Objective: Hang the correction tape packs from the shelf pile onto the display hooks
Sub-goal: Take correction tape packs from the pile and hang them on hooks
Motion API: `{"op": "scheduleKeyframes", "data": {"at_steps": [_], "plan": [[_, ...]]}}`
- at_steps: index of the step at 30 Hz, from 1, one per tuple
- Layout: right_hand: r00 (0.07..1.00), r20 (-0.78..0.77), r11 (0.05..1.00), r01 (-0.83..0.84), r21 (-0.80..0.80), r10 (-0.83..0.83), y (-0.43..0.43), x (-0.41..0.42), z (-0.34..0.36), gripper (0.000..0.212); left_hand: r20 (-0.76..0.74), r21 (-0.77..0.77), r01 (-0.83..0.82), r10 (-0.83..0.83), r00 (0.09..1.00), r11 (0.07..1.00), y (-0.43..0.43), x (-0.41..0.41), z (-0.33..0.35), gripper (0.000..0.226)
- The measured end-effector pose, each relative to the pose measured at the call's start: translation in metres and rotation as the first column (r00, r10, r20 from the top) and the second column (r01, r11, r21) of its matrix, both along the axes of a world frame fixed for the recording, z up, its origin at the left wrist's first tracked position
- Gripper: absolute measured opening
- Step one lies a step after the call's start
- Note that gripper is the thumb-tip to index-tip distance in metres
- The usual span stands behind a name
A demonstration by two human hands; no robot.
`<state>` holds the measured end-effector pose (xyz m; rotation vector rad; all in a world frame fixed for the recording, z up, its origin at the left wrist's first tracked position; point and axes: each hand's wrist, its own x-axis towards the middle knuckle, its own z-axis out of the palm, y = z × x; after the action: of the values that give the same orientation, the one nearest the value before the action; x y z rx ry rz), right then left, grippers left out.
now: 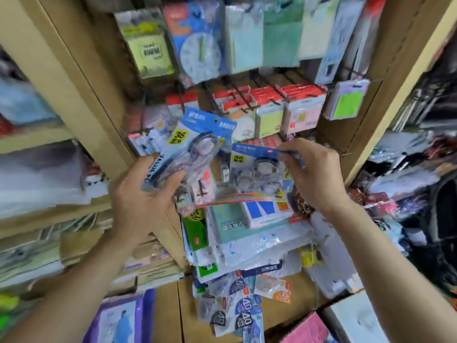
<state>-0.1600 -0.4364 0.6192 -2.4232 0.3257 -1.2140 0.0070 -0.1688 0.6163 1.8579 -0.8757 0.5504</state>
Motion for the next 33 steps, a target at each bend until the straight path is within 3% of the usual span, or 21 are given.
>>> {"op": "scheduleKeyframes", "data": {"at_steps": [10,18,22,26,33], "plan": [[0.965,0.206,0.983,-0.178,0.053,0.164,0.013,0.046,0.151,0.014,0.193,-0.242,0.042,0.006,0.981,0.969,0.021,0.055,0.135,0.019],[0.904,0.371,0.977,-0.208,-0.052,0.212,0.02,0.095,0.258,0.014,0.333,-0.43,0.086,0.069,0.94,0.899,0.018,0.095,0.216,0.02],[0.897,0.374,0.971,-0.211,-0.109,0.236,0.027,0.111,0.307,0.018,0.336,-0.495,0.087,0.098,0.937,0.864,0.015,0.113,0.25,0.024],[0.921,0.339,0.981,-0.173,-0.093,0.194,0.03,0.133,0.341,0.011,0.344,-0.544,0.058,0.16,0.925,0.837,0.009,0.133,0.273,0.022],[0.944,0.305,0.992,-0.12,-0.03,0.124,0.025,0.174,0.375,0.008,0.424,-0.575,-0.013,0.311,0.85,0.818,-0.011,0.163,0.281,0.039]]}}
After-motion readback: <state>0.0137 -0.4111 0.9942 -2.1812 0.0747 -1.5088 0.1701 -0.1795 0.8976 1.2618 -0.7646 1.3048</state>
